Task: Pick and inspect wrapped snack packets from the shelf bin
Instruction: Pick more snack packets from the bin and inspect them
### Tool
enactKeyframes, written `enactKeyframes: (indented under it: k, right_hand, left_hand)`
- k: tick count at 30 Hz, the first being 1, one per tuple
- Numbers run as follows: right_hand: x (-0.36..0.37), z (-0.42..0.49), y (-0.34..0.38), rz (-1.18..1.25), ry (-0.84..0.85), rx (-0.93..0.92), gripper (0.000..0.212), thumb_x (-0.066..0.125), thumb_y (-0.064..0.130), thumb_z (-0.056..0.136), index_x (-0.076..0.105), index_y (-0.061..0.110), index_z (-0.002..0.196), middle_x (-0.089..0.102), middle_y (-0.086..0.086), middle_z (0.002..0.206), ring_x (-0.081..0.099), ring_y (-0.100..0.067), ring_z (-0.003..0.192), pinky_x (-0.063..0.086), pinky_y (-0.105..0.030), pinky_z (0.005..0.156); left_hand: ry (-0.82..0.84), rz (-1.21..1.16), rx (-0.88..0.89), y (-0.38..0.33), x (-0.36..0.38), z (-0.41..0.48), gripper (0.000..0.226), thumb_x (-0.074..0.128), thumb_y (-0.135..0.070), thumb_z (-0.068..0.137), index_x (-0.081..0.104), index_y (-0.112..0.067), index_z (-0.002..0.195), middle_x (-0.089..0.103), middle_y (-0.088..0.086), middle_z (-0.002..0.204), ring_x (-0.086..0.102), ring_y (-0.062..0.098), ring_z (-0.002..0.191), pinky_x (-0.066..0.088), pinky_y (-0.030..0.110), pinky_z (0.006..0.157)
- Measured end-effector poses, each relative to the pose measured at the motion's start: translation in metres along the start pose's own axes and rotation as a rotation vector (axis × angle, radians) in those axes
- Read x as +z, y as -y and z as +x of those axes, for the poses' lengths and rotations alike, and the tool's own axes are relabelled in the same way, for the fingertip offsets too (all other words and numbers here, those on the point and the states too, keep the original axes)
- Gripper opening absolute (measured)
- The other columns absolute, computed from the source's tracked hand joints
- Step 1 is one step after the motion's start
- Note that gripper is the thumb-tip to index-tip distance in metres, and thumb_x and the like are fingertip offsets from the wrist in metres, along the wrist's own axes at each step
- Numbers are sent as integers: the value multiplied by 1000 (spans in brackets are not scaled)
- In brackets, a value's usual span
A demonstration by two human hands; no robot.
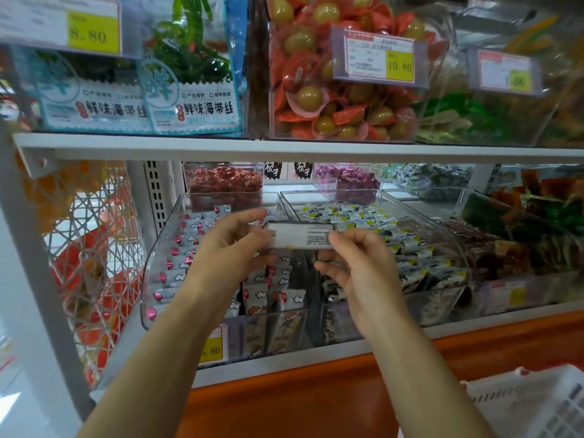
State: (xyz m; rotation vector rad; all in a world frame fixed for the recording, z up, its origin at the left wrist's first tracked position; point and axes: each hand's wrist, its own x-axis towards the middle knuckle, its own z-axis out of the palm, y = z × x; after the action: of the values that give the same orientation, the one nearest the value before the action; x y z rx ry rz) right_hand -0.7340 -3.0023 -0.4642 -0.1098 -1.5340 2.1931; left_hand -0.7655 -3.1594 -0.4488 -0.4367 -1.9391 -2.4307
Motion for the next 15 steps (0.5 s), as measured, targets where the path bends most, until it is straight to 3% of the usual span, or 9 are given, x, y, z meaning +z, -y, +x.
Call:
enactKeyframes:
  k: [2,5,8,15]
  right_hand:
    - [-2,1,-1,-31,-11,-26,7,61,7,88,58,12,88,60,-16,105,63,-19,81,55,-26,57]
    - [-2,-1,-1,-164,54,-101,15,64,15,87,66,23,100,58,2,108,63,-7,88,56,-26,58]
    - [-2,-4,-1,-216,105,-147,15,66,17,85,69,23,98,59,10,109,62,2,86,56,-24,57]
    - [-1,-1,-7,-284,-5,-222,3,64,23,87,64,21,84,62,-2,91,63,-5,70,52,-21,52]
  left_hand:
    - [6,45,13,-1,1,-1,26,58,-3,86,64,-16,108,59,6,98,68,11,80,55,21,74]
    - [16,154,68,0,2,-2,28,62,-5,85,65,-24,106,59,0,98,68,9,80,56,24,80]
    - [42,226,117,-2,1,-3,32,64,-5,84,66,-29,105,59,-4,92,64,3,74,54,17,72]
    - [134,359,130,0,5,-6,33,63,-2,83,66,-30,99,52,1,86,53,1,63,45,13,54]
